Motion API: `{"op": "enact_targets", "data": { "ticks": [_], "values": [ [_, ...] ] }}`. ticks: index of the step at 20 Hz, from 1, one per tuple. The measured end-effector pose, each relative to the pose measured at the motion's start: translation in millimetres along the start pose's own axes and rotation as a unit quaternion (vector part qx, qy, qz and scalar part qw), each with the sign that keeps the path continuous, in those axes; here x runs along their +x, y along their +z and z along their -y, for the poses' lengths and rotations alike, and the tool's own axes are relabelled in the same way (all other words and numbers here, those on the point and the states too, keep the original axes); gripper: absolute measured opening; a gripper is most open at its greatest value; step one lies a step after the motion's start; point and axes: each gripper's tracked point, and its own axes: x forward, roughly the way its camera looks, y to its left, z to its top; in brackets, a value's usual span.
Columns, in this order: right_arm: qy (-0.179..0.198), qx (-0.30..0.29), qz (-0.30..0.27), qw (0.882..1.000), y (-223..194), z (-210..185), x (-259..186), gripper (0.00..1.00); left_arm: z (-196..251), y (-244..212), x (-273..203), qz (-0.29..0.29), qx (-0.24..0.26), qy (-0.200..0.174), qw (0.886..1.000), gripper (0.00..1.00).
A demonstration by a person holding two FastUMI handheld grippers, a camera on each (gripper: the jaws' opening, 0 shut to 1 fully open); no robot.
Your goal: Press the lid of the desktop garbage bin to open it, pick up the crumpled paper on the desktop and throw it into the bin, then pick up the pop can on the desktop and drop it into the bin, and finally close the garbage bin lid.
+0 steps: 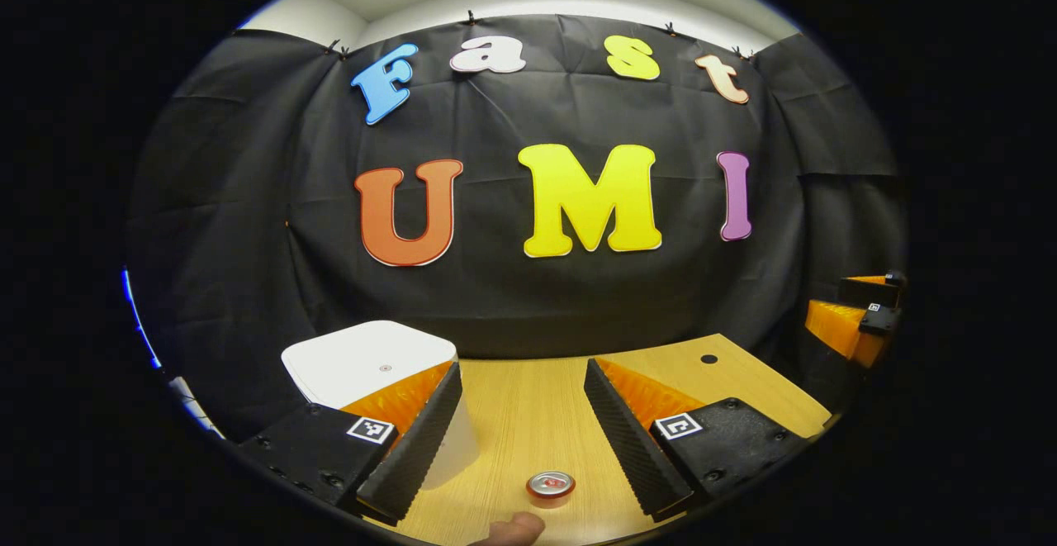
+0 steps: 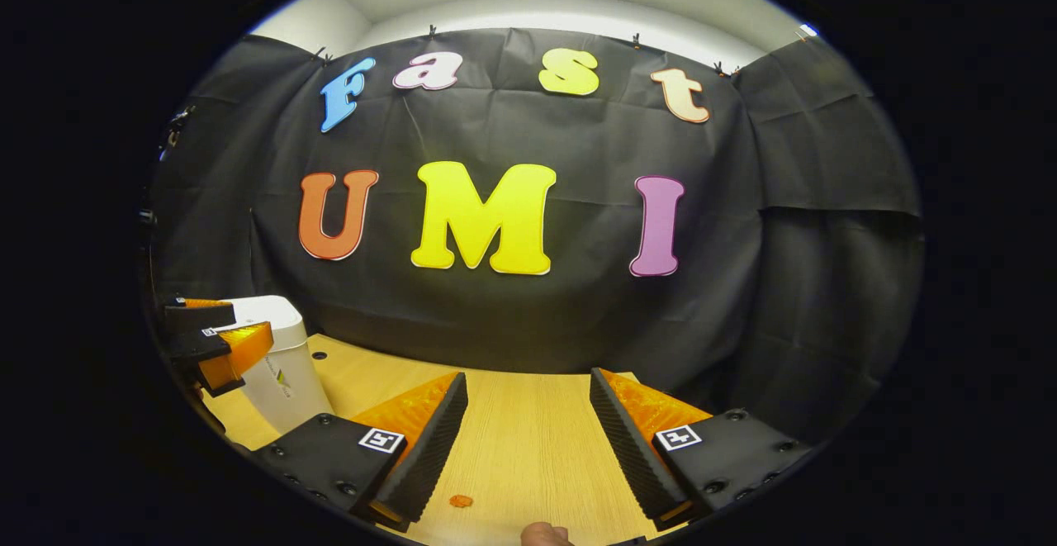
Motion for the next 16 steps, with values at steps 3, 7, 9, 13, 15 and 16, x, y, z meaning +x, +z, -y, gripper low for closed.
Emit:
{"op": "enact_targets", "data": {
  "ticks": [3,7,9,13,15,16],
  "values": [
    [-0.003,-0.001,-0.003,1.0,-2.6,-2.3,3.0,0.94,-17.5,1.7,4.6,-0.001,-0.003,0.02,1.0,0.98],
    [-0.007,0.002,-0.007,1.0,-5.0,-5.7,8.7,0.94,-51.7,-1.6,18.0,-0.011,-0.015,0.063,0.998,0.95],
    [-0.007,-0.003,-0.01,1.0,-6.7,-9.7,11.2,0.94,-73.0,-8.2,27.1,-0.024,-0.025,0.093,0.995,0.86],
    [-0.007,-0.011,-0.014,1.0,-8.3,-18.6,17.5,0.93,-106.5,-13.6,45.6,-0.044,-0.054,0.135,0.988,0.63],
    [-0.005,-0.017,-0.02,1.0,-11.5,-23.8,19.6,0.94,-123.9,-16.1,57.5,-0.051,-0.042,0.161,0.985,0.58],
    [-0.004,-0.02,-0.022,1.0,-13.2,-26.9,22.1,0.93,-128.8,-17.5,64.2,-0.053,-0.037,0.161,0.985,0.58]
  ]
}}
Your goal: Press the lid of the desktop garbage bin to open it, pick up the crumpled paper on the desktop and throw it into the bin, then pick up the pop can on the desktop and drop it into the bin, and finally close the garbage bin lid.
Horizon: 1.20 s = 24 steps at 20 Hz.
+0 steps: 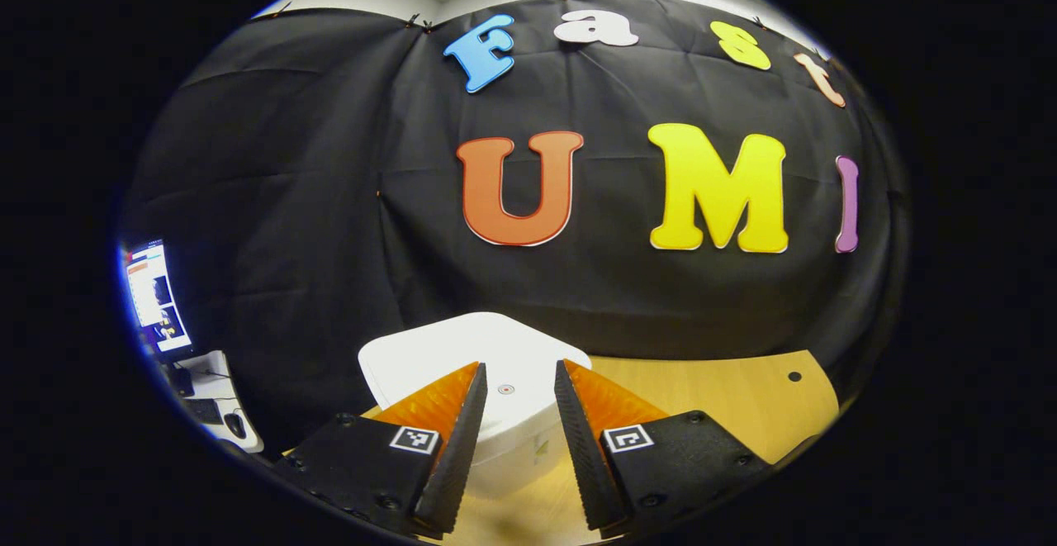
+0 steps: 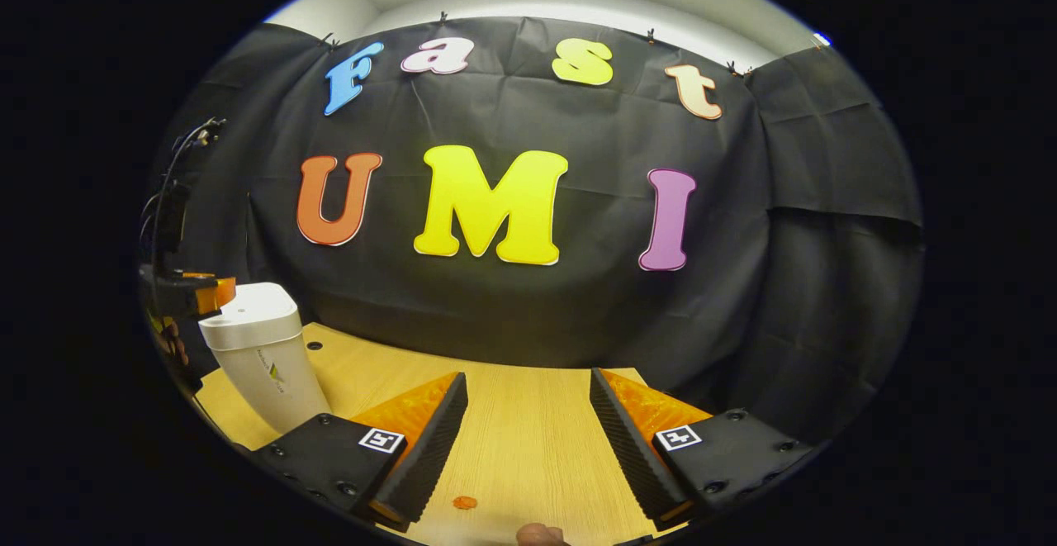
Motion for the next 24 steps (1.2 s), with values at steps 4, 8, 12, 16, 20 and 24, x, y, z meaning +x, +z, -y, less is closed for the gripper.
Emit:
{"op": "enact_targets", "data": {
  "ticks": [4,8,12,16,20,24],
  "values": [
    [0.009,-0.011,-0.009,1.0,-3.0,-14.5,6.4,0.94,5.7,-3.0,25.0,-0.014,0.03,-0.021,0.999,0.45],
    [0.02,-0.022,-0.017,0.999,-7.3,-25.9,14.0,0.94,2.7,-9.6,36.8,-0.027,0.026,-0.021,0.999,0.23],
    [0.029,-0.025,-0.033,0.999,-15.9,-32.6,21.9,0.94,-7.0,-17.8,45.3,-0.044,0.016,-0.004,0.999,0.08],
    [0.04,-0.028,-0.04,0.998,-19.4,-40.9,28.0,0.94,-5.5,-32.9,49.8,-0.078,-0.003,-0.012,0.997,0.03],
    [0.048,-0.033,-0.053,0.997,-28.1,-44.8,33.7,0.94,-5.6,-37.8,49.5,-0.089,-0.012,-0.008,0.996,0.03],
    [0.057,-0.027,-0.067,0.996,-36.3,-48.1,35.8,0.94,-4.8,-43.0,49.8,-0.094,-0.019,-0.003,0.995,0.03]
  ]
}}
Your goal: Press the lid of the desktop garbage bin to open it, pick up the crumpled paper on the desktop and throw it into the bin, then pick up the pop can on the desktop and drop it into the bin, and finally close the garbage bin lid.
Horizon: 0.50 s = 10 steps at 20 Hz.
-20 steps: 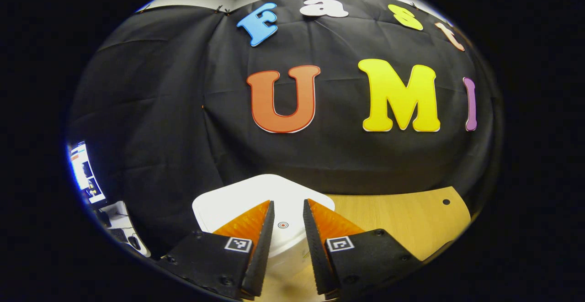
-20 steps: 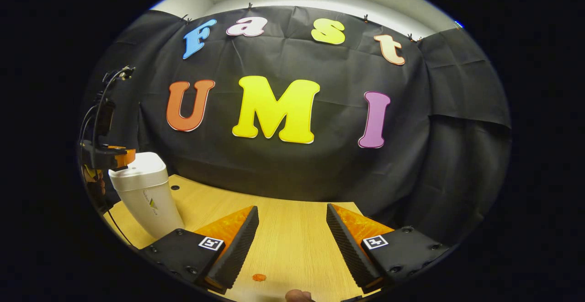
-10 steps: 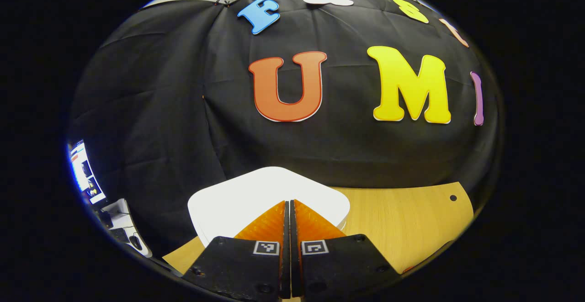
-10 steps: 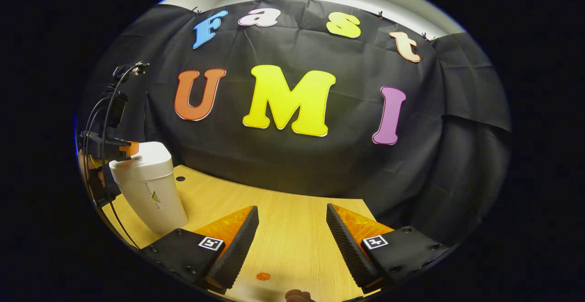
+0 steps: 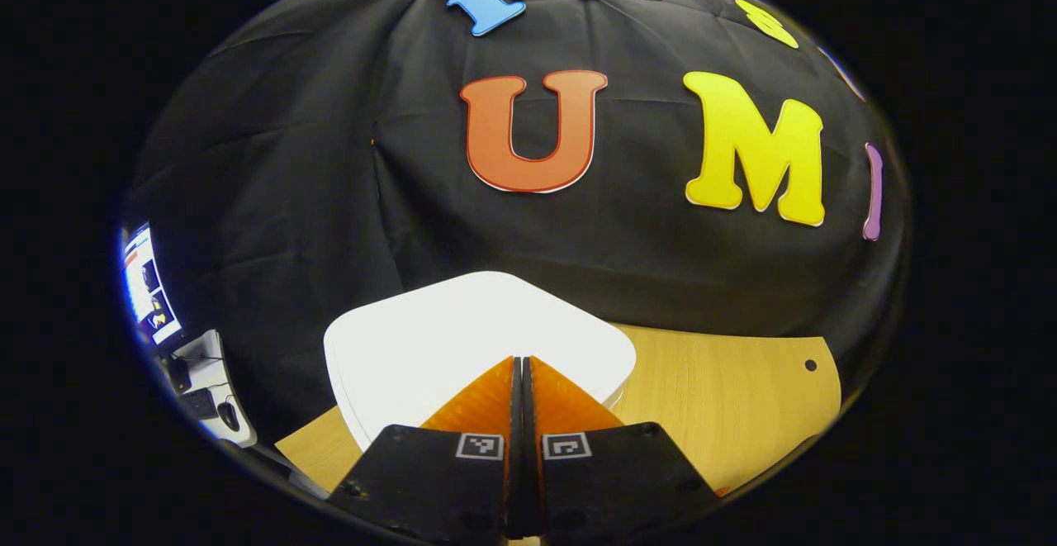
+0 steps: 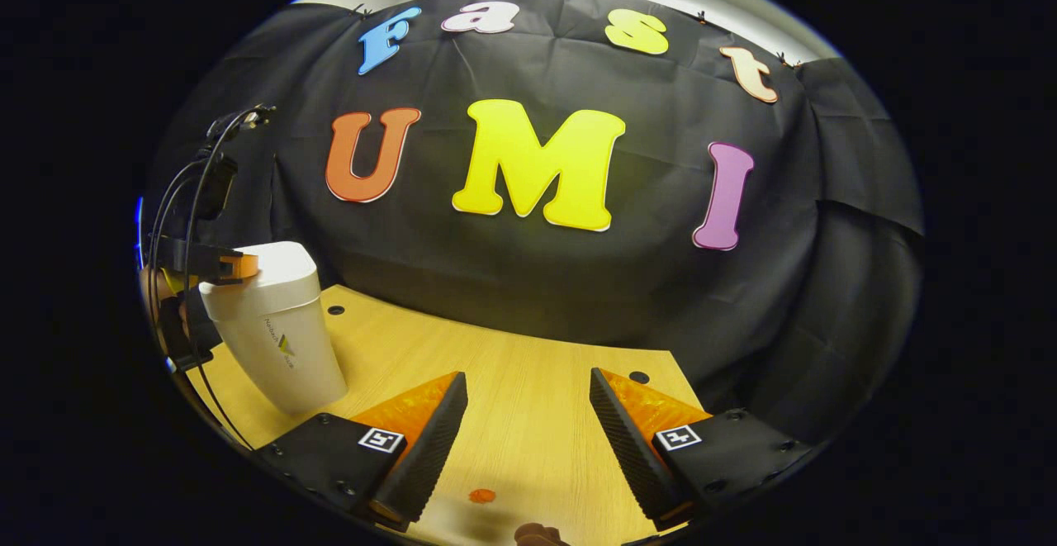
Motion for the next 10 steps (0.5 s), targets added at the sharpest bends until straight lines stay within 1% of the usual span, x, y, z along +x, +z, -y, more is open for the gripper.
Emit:
{"op": "enact_targets", "data": {
  "ticks": [3,5,7,8,10],
  "values": [
    [0.005,0.005,-0.007,1.0,-6.2,0.9,0.9,0.94,0.0,2.0,-0.7,0.004,-0.003,0.0,1.0,0.04],
    [0.007,0.009,-0.013,1.0,-11.6,2.6,1.5,0.94,-0.4,6.0,-2.4,0.012,0.006,0.004,1.0,0.03],
    [0.012,0.017,-0.016,1.0,-15.3,4.3,-1.6,0.94,1.6,10.2,-3.2,0.017,0.007,-0.001,1.0,0.03],
    [0.013,0.017,-0.018,1.0,-18.7,5.4,-3.3,0.94,3.7,9.3,-7.1,0.008,-0.002,-0.005,1.0,0.03],
    [0.021,0.019,-0.02,0.999,-25.0,5.0,-7.9,0.94,2.5,12.4,-15.1,0.009,-0.022,-0.003,1.0,0.04]
  ]
}}
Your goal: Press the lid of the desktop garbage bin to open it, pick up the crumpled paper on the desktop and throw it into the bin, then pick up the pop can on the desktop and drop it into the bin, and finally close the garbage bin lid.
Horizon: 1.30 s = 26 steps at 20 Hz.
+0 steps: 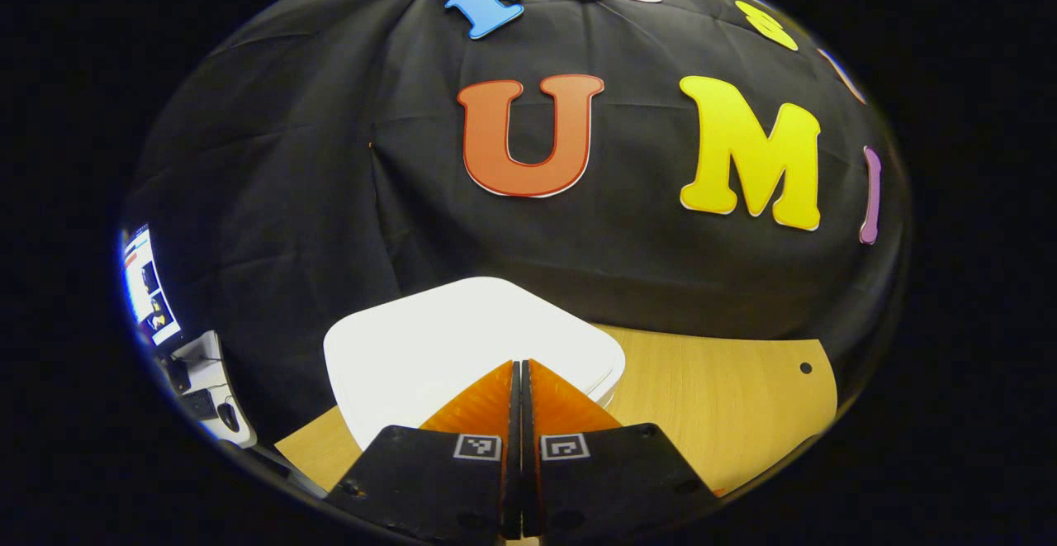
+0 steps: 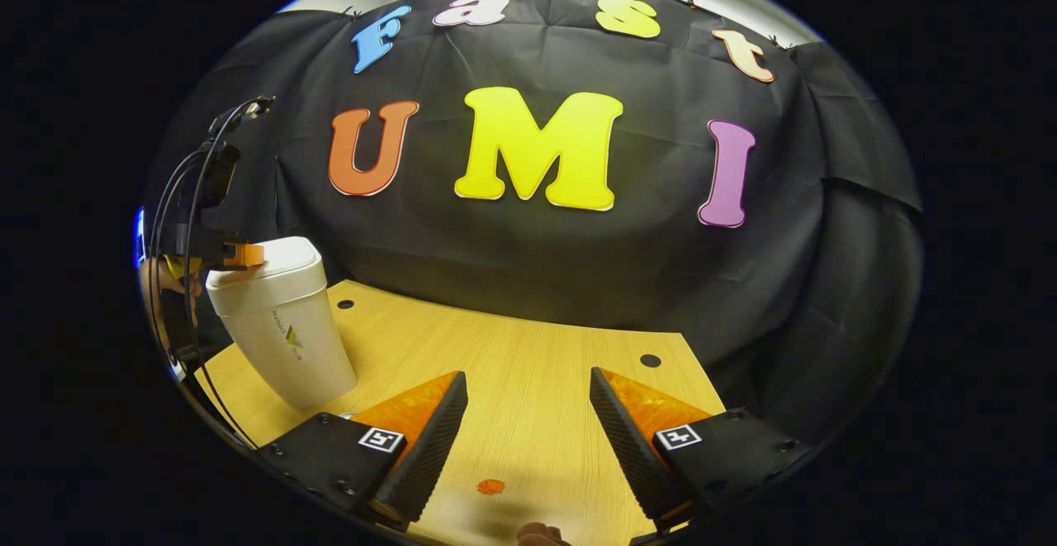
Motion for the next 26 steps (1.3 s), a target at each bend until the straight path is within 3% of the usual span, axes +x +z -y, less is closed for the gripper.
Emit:
{"op": "enact_targets", "data": {
  "ticks": [5,9,14,17,21,22,23,26],
  "values": [
    [0.01,0.007,-0.019,1.0,-19.3,4.2,-16.1,0.94,11.1,20.8,-33.2,0.033,0.018,-0.009,0.999,0.04],
    [0.019,-0.002,-0.028,0.999,-34.4,5.0,-26.7,0.94,25.2,12.4,-57.5,0.03,0.008,-0.024,0.999,0.05],
    [0.025,-0.013,-0.037,0.999,-45.7,6.3,-33.8,0.94,44.6,-11.9,-87.0,0.024,0.039,-0.049,0.998,0.11],
    [0.033,-0.023,-0.052,0.998,-55.3,-0.3,-34.4,0.94,58.8,-31.6,-102.2,0.021,0.068,-0.068,0.995,0.3],
    [0.045,-0.038,-0.064,0.996,-66.8,-11.3,-34.1,0.94,81.7,-64.1,-115.6,-0.003,0.07,-0.113,0.991,0.4],
    [0.048,-0.04,-0.071,0.996,-72.4,-13.8,-33.7,0.94,82.9,-69.4,-117.3,-0.01,0.067,-0.118,0.991,0.46],
    [0.05,-0.04,-0.079,0.995,-76.8,-16.4,-32.5,0.94,85.2,-73.6,-120.3,-0.015,0.064,-0.122,0.99,0.58],
    [0.052,-0.04,-0.101,0.993,-91.6,-20.4,-29.6,0.94,87.7,-79.5,-118.2,-0.011,0.073,-0.133,0.988,0.71]
  ]
}}
